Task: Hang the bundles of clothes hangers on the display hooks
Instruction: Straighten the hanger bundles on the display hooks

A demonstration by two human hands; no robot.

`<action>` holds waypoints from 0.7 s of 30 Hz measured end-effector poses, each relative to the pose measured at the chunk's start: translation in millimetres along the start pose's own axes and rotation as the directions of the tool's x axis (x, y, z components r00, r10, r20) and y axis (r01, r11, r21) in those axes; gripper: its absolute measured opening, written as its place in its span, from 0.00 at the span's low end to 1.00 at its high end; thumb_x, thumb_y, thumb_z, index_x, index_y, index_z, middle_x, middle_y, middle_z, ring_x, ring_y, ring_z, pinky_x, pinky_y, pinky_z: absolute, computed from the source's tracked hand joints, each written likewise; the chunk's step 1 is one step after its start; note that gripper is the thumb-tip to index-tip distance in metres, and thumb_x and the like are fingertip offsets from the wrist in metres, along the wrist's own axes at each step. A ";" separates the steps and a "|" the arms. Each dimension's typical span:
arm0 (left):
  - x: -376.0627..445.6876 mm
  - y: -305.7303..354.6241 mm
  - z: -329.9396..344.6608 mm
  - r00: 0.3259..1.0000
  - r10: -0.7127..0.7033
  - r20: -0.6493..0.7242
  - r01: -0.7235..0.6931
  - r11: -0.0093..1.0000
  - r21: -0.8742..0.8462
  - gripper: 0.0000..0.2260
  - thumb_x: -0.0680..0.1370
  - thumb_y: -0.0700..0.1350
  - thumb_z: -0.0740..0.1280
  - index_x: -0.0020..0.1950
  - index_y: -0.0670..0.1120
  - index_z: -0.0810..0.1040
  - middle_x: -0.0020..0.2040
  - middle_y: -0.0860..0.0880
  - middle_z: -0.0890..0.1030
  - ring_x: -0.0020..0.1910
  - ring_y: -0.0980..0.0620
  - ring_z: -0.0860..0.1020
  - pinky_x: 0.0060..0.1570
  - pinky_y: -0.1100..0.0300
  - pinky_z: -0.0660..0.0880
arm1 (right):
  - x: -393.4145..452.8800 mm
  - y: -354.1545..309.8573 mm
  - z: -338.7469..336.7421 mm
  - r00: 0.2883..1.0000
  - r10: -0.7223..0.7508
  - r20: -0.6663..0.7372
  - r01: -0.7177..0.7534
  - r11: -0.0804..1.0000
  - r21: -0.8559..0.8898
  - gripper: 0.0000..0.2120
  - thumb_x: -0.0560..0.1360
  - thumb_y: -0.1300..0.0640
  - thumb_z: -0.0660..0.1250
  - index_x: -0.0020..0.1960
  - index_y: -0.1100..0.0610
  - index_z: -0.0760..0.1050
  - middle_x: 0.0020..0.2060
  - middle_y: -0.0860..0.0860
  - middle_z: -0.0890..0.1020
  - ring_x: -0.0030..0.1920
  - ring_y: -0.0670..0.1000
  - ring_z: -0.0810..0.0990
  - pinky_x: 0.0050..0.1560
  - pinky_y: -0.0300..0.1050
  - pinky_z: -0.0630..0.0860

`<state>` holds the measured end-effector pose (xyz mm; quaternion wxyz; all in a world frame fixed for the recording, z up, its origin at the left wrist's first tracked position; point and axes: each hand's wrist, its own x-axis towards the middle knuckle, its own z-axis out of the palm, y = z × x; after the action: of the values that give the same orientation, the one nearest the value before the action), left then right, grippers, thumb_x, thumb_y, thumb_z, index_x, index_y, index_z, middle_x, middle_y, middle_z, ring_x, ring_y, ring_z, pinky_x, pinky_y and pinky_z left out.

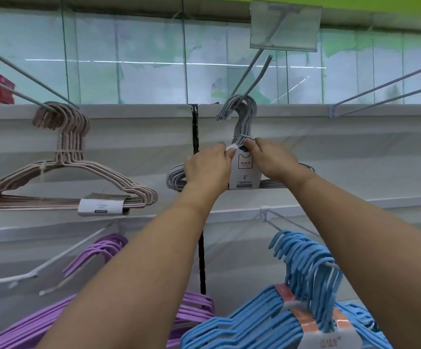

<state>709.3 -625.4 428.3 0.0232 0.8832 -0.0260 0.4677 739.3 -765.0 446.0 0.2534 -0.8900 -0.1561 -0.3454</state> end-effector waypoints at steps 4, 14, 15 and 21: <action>7.8 -2.2 14.1 0.999 -0.038 0.015 0.038 0.999 -0.022 0.20 0.83 0.55 0.45 0.58 0.46 0.72 0.53 0.43 0.80 0.52 0.41 0.77 0.43 0.53 0.65 | 13.4 4.4 9.1 1.000 0.009 0.016 -0.009 1.000 -0.022 0.27 0.81 0.39 0.45 0.59 0.56 0.73 0.56 0.58 0.79 0.56 0.60 0.76 0.53 0.52 0.71; 10.3 -4.9 23.5 0.995 -0.095 0.018 0.096 0.989 -0.114 0.19 0.83 0.54 0.47 0.71 0.50 0.66 0.65 0.44 0.74 0.63 0.42 0.71 0.59 0.50 0.65 | 21.3 4.0 13.9 0.997 0.045 0.069 -0.049 0.997 0.060 0.28 0.81 0.39 0.47 0.64 0.58 0.70 0.61 0.59 0.77 0.60 0.60 0.74 0.54 0.51 0.69; 7.2 -3.5 24.1 0.997 -0.080 0.005 0.080 0.985 -0.155 0.19 0.83 0.52 0.49 0.74 0.52 0.62 0.68 0.45 0.72 0.66 0.43 0.69 0.62 0.50 0.63 | 19.3 3.8 11.5 0.997 0.051 0.055 -0.055 0.996 0.067 0.28 0.80 0.38 0.48 0.65 0.58 0.70 0.61 0.59 0.76 0.61 0.60 0.74 0.56 0.52 0.70; -10.6 -1.1 34.2 0.988 0.032 -0.151 -0.085 0.931 -0.355 0.22 0.81 0.41 0.56 0.75 0.52 0.62 0.73 0.44 0.64 0.72 0.44 0.61 0.71 0.47 0.58 | 6.6 18.4 -16.1 0.997 0.071 0.025 -0.074 0.991 0.116 0.27 0.80 0.40 0.53 0.69 0.59 0.68 0.64 0.59 0.75 0.62 0.59 0.74 0.63 0.56 0.71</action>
<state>731.6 -626.3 400.3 0.1727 0.8270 -0.1359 0.5175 743.7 -788.4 454.4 0.3158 -0.8823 -0.1463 -0.3169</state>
